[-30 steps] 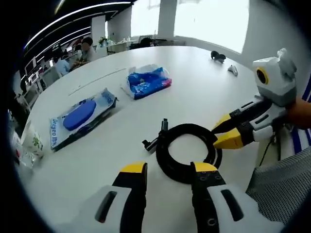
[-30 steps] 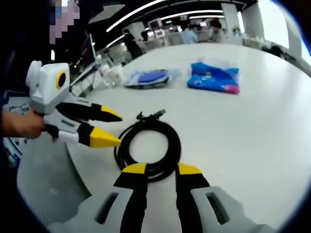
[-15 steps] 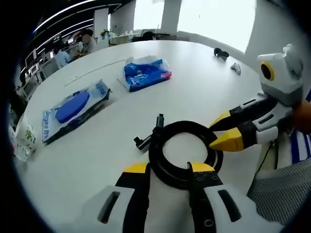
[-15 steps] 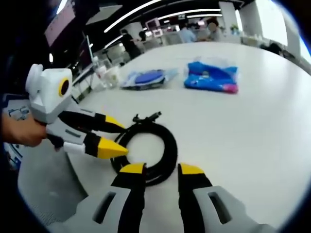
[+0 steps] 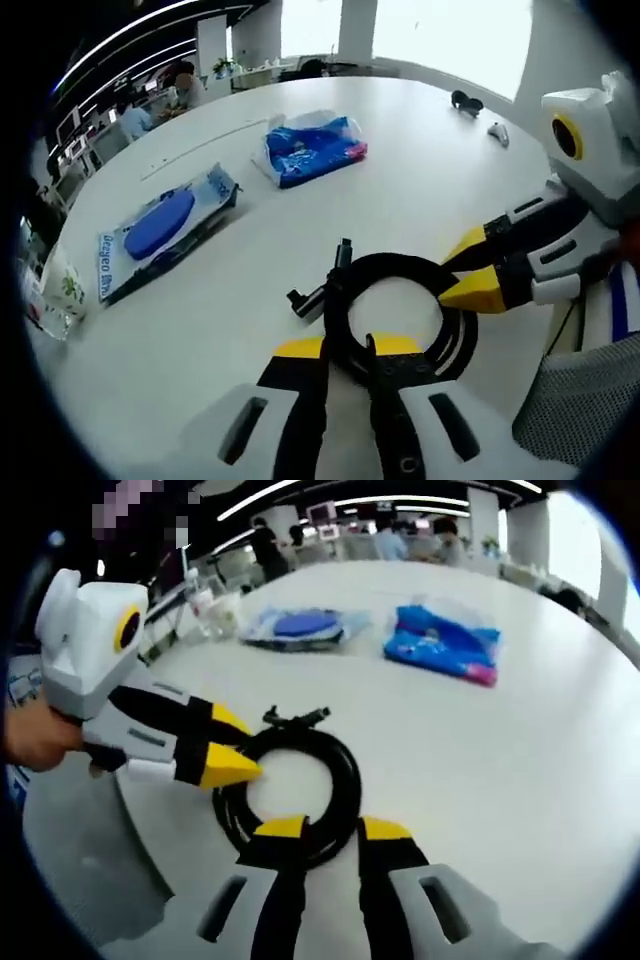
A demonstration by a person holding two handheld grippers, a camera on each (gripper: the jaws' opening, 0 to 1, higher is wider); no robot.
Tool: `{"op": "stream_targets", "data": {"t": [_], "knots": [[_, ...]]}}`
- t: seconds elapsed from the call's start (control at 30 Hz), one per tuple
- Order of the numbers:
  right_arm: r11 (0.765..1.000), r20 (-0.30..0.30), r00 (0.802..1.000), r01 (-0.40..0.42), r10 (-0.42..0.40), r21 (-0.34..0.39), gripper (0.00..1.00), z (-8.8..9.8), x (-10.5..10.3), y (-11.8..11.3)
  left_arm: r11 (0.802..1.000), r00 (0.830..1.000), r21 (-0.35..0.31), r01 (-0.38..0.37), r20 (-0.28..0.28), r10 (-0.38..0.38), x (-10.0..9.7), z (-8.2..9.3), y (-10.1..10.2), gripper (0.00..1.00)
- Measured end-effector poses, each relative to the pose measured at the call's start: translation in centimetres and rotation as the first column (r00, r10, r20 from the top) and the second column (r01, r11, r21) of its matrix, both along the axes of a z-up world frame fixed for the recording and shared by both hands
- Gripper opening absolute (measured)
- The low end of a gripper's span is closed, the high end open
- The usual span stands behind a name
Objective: Arrange the tabletop items into an orderly group along one side of the table until the central work area is clear of visible clutter.
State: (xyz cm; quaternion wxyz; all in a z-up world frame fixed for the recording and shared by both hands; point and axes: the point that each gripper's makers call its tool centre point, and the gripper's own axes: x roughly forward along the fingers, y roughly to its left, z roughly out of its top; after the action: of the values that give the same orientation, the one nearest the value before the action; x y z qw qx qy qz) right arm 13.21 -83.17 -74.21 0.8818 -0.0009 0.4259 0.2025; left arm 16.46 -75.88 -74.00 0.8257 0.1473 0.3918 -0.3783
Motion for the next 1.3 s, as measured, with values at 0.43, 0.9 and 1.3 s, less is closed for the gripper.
{"op": "stream_targets", "data": {"t": [0.43, 0.9, 1.3], "knots": [[0.999, 0.064, 0.997, -0.043, 0.045, -0.030, 0.00, 0.8, 0.3, 0.9, 0.998, 0.999, -0.046, -0.042, 0.030, 0.043, 0.4, 0.4, 1.7, 0.07], [0.999, 0.100, 0.994, -0.049, 0.051, -0.019, 0.00, 2.7, 2.3, 3.3, 0.992, 0.996, -0.095, -0.081, 0.037, 0.084, 2.2, 2.3, 4.6, 0.04], [0.997, 0.115, 0.991, -0.074, 0.073, 0.005, 0.00, 3.7, 5.4, 6.7, 0.989, 0.991, -0.090, -0.119, 0.049, 0.123, 5.3, 3.4, 8.2, 0.04]]}}
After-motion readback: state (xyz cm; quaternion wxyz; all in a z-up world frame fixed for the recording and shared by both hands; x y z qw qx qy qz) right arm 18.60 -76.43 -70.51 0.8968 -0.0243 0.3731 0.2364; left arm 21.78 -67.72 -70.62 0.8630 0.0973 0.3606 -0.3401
